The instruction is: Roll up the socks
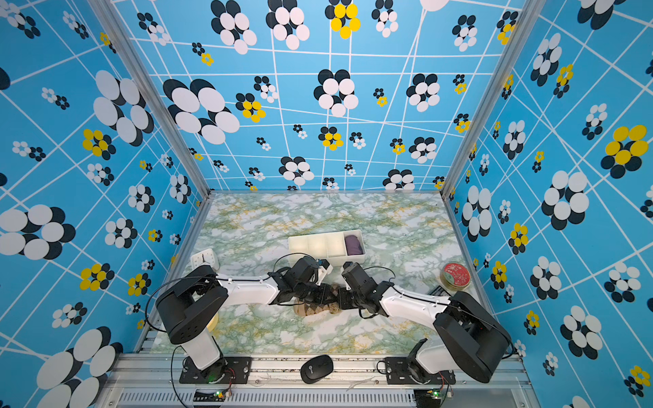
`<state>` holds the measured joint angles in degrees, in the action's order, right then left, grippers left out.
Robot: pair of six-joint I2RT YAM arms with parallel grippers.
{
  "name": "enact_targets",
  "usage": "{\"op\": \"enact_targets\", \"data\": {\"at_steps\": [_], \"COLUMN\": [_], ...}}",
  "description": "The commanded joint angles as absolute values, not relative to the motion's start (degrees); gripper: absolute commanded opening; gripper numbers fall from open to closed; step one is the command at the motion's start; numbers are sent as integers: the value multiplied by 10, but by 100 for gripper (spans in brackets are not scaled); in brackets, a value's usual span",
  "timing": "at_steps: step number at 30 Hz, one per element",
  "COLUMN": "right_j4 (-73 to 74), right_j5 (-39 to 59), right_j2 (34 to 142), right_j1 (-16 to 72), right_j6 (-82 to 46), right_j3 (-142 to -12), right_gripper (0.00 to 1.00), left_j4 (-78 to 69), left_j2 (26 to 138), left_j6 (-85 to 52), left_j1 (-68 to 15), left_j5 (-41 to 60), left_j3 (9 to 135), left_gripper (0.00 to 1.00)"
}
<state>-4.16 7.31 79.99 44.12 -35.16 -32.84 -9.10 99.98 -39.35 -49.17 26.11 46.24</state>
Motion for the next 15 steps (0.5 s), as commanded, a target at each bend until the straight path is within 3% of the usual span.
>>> {"op": "enact_targets", "data": {"at_steps": [1, 9, 15], "right_j4": [-29, -21, -18], "right_j5": [102, 110, 94], "right_j2": [787, 763, 721], "right_j1": [447, 442, 417], "right_j6": [-352, -361, -375], "right_j3": [-338, -334, -306], "right_gripper": [28, 41, 41], "left_j4": [-15, -13, -48], "left_j2": [1029, 1028, 1017], "left_j6": [-377, -376, -387], "left_j1": [-494, -490, -471], "left_j5": [212, 211, 221], "left_j3": [441, 436, 405], "left_gripper": [7, 6, 6]}}
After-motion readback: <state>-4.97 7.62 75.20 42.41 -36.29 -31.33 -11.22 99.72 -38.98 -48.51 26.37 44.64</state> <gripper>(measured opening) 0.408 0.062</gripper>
